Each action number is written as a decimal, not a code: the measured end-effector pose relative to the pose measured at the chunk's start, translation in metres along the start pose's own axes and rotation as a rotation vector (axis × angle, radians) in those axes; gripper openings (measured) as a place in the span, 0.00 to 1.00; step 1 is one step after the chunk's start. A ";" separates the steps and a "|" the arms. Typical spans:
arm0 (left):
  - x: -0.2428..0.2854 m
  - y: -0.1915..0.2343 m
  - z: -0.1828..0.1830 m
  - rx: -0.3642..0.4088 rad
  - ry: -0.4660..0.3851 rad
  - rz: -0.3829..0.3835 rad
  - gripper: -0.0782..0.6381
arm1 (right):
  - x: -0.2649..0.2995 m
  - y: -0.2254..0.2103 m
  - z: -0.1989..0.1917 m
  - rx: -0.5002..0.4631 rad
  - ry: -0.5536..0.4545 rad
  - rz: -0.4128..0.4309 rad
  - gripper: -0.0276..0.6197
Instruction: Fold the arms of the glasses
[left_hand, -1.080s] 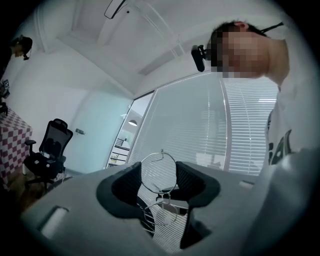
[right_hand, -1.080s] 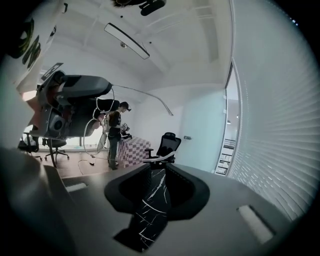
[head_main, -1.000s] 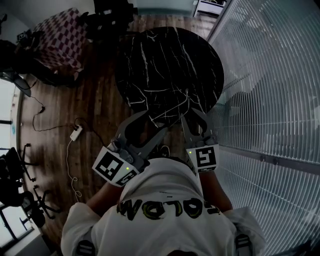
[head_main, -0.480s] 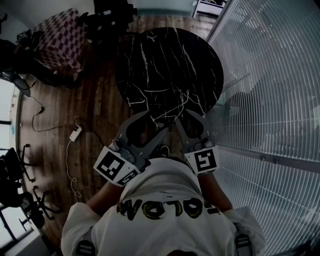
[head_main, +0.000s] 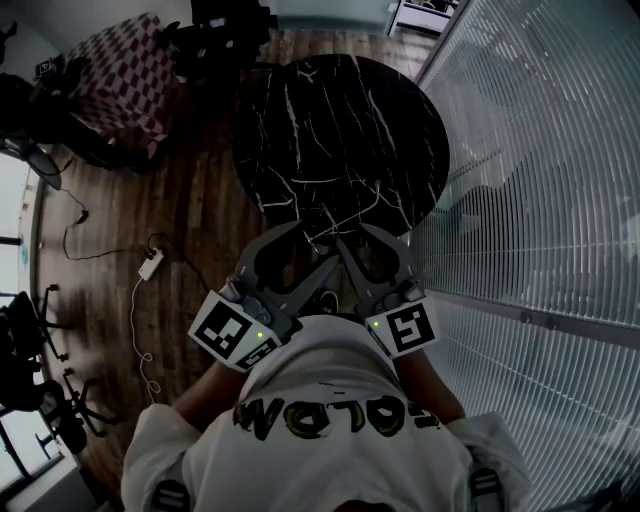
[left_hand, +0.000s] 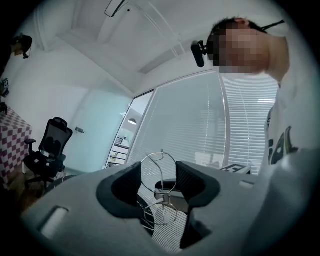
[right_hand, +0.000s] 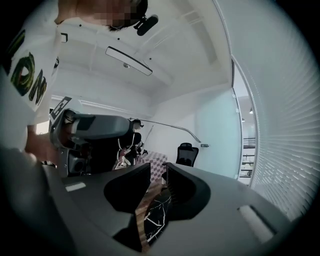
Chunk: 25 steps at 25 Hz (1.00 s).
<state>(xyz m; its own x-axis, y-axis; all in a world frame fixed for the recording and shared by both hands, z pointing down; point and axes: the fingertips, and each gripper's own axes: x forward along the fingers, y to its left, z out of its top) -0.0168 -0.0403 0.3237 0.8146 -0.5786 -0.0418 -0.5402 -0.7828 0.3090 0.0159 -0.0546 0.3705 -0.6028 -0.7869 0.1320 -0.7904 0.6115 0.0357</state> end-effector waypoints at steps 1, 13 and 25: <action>0.000 0.000 0.000 0.000 -0.001 0.000 0.41 | 0.001 0.003 0.002 0.003 -0.009 0.009 0.20; -0.002 0.001 -0.002 0.000 0.004 -0.005 0.41 | 0.004 0.023 0.016 0.031 -0.074 0.113 0.21; 0.002 0.001 0.000 0.003 -0.002 -0.003 0.41 | -0.006 -0.005 0.023 -0.032 -0.082 0.023 0.22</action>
<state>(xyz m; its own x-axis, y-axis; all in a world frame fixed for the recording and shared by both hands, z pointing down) -0.0157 -0.0420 0.3238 0.8156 -0.5769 -0.0442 -0.5386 -0.7850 0.3060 0.0211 -0.0547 0.3464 -0.6288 -0.7759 0.0515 -0.7732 0.6309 0.0651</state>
